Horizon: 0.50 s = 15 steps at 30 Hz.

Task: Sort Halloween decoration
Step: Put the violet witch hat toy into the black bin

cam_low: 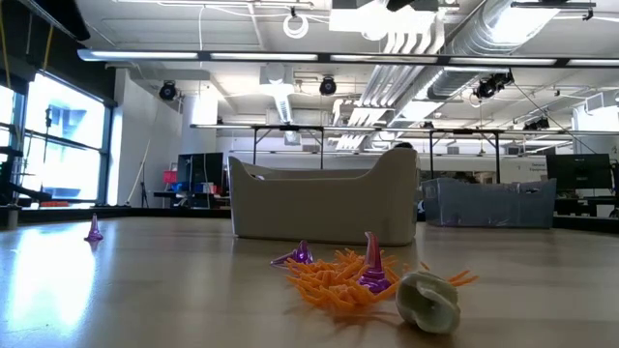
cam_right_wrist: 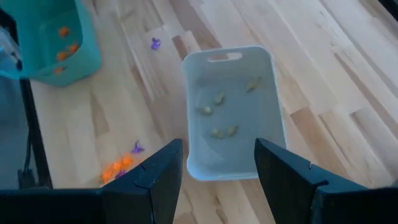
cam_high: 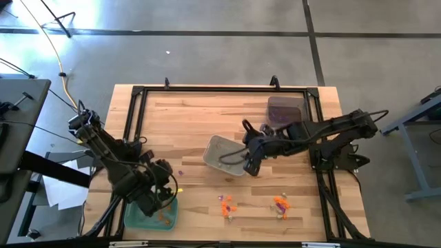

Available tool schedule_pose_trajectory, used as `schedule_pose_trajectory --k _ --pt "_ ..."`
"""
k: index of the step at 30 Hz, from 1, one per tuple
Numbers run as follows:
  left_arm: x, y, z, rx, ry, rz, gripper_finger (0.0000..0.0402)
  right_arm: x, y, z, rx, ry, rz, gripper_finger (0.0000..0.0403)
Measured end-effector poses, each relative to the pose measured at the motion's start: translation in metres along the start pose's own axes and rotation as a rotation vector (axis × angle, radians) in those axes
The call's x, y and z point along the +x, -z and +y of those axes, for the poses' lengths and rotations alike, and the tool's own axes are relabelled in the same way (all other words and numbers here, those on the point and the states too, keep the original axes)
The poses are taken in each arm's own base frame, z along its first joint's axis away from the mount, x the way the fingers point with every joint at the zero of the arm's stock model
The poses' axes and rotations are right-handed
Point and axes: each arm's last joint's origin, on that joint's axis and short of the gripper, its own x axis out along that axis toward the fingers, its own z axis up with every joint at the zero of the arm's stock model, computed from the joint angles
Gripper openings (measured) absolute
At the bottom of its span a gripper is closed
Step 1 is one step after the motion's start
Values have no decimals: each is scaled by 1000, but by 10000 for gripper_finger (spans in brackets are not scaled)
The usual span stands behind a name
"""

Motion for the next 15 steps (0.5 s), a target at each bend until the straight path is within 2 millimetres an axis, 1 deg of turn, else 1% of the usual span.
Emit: schedule_pose_trajectory --k 4,10,13,15 --pt "6 -7 3 -20 -20 7 78 -6 10 5 2 22 22 194" --pt "15 -16 5 -77 -28 15 78 -17 24 2 17 98 75 194" --pt "30 -9 7 -130 2 36 78 -24 27 -3 18 107 85 194" --pt "46 0 7 -199 75 84 78 -29 28 -7 17 113 88 194"
